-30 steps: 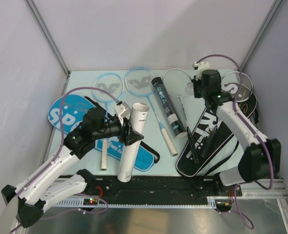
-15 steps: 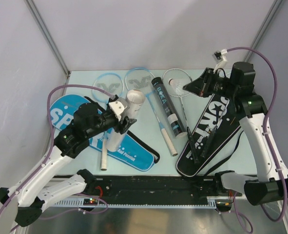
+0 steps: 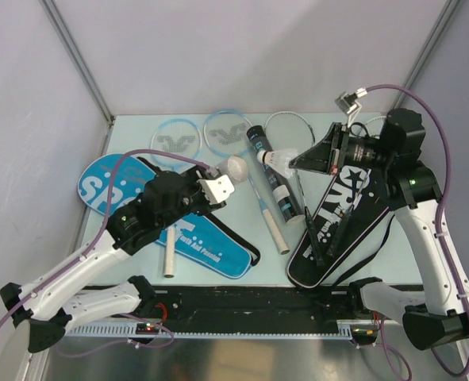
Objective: Pack up the badminton gear
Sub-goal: Place the shuttlecock at the shuttle tube, then close the lid on the shuttle tube.
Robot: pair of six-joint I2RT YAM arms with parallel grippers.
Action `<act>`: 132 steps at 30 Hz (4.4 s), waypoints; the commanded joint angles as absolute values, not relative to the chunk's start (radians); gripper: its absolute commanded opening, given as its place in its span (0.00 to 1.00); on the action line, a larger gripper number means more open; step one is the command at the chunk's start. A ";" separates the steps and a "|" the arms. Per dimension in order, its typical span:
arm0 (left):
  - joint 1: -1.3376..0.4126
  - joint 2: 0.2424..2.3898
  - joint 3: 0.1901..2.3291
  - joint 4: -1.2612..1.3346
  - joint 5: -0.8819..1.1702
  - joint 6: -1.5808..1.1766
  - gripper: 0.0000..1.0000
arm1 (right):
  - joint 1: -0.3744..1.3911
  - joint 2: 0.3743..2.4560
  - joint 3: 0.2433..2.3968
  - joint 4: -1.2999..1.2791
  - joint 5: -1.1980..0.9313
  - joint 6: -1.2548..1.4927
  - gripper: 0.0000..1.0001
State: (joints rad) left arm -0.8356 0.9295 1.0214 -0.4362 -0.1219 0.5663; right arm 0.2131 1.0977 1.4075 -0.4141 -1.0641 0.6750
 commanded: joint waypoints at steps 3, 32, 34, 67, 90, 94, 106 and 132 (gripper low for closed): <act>-0.889 0.913 1.031 -0.390 -0.183 0.670 0.56 | 0.315 1.132 1.399 -0.480 -1.094 0.650 0.00; -0.978 0.925 1.031 -0.389 -0.236 0.729 0.54 | 0.598 1.327 1.528 -0.599 -0.693 0.600 0.00; -0.978 0.927 1.029 -0.389 -0.240 0.731 0.54 | 0.603 1.320 1.527 -0.597 -0.677 0.604 0.02; -0.982 0.907 1.039 -0.381 -0.199 0.682 0.54 | 0.676 1.316 1.484 -0.487 -0.523 0.589 0.52; -0.982 0.892 1.030 -0.303 -0.150 0.616 0.51 | 0.809 1.386 1.447 -0.429 -0.364 0.535 0.50; -0.982 0.886 1.012 -0.295 -0.166 0.609 0.51 | 0.807 1.363 1.447 -0.419 -0.333 0.547 0.54; -0.904 0.806 0.922 -0.289 -0.167 0.491 0.51 | 0.781 1.153 1.416 -0.333 -0.254 0.564 0.71; -0.862 0.392 0.735 -0.199 -0.431 0.369 0.54 | 0.762 1.816 1.428 -0.163 0.067 0.654 0.44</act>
State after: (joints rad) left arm -0.8669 0.4305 0.7300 -0.2939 -0.3927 0.4259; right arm 0.7479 1.6894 1.3277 -0.1871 -0.0093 0.6273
